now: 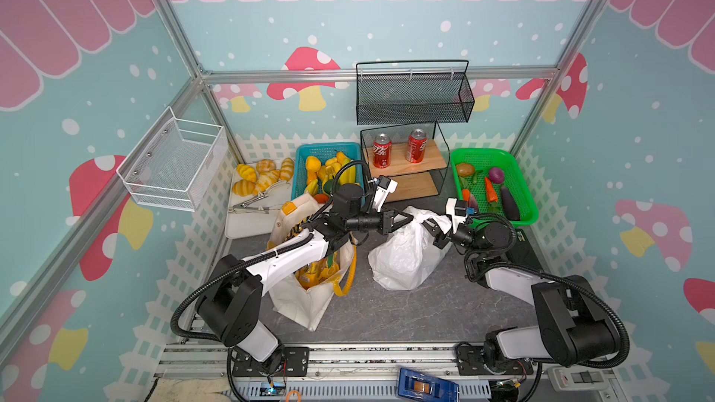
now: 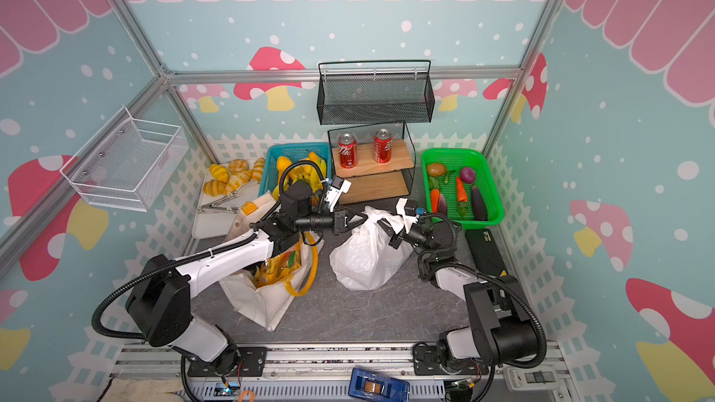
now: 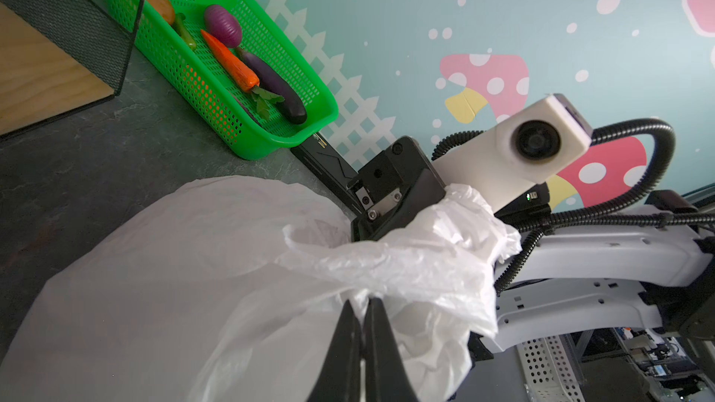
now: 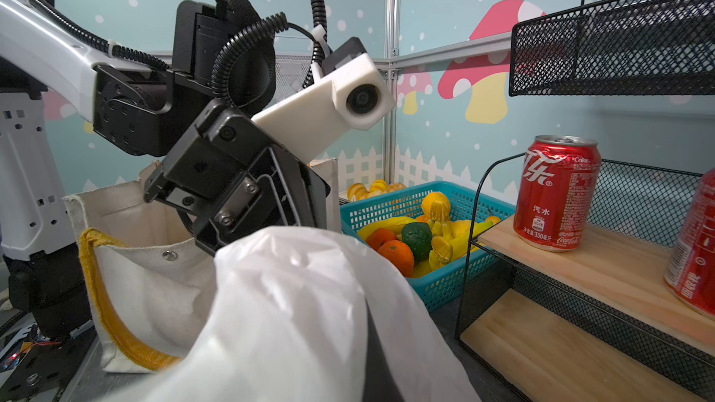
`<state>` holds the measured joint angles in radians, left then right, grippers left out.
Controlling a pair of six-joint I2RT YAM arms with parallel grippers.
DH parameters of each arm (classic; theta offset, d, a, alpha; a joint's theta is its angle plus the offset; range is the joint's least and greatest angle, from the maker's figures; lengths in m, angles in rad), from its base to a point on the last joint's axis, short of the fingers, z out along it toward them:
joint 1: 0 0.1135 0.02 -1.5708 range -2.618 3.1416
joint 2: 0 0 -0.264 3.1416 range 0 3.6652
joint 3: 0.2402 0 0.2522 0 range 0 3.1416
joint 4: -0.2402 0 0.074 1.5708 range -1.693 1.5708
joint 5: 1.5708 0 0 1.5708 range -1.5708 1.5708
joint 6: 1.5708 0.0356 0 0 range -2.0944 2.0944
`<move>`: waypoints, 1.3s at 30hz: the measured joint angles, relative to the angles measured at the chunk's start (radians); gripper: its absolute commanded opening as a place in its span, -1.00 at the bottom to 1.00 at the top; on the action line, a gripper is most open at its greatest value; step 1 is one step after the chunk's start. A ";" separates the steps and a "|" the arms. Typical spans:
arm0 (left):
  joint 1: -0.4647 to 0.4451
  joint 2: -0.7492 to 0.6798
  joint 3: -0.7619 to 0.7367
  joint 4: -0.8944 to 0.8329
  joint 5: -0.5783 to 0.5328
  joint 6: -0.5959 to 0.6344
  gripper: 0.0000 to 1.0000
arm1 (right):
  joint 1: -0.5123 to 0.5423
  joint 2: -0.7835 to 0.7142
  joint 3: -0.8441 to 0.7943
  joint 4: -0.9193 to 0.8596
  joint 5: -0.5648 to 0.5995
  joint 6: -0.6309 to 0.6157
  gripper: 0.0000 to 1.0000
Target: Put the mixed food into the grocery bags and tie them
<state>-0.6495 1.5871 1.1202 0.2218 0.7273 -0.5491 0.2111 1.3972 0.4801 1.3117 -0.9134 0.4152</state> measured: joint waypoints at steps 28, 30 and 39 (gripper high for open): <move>-0.002 -0.014 -0.010 0.032 -0.082 0.055 -1.00 | 0.000 -0.684 0.023 -1.134 0.378 -0.178 0.38; -0.003 -0.014 -0.010 0.032 -0.085 0.060 -1.00 | 0.000 -0.665 0.077 -1.176 0.349 -0.156 0.38; -0.010 -0.016 -0.010 0.031 -0.089 0.079 -1.00 | 0.000 -0.546 0.231 -1.245 0.285 -0.038 0.17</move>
<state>-0.6590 1.5715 1.1107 0.2531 0.6384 -0.4706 0.2115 0.8509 0.7109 0.0666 -0.6289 0.3775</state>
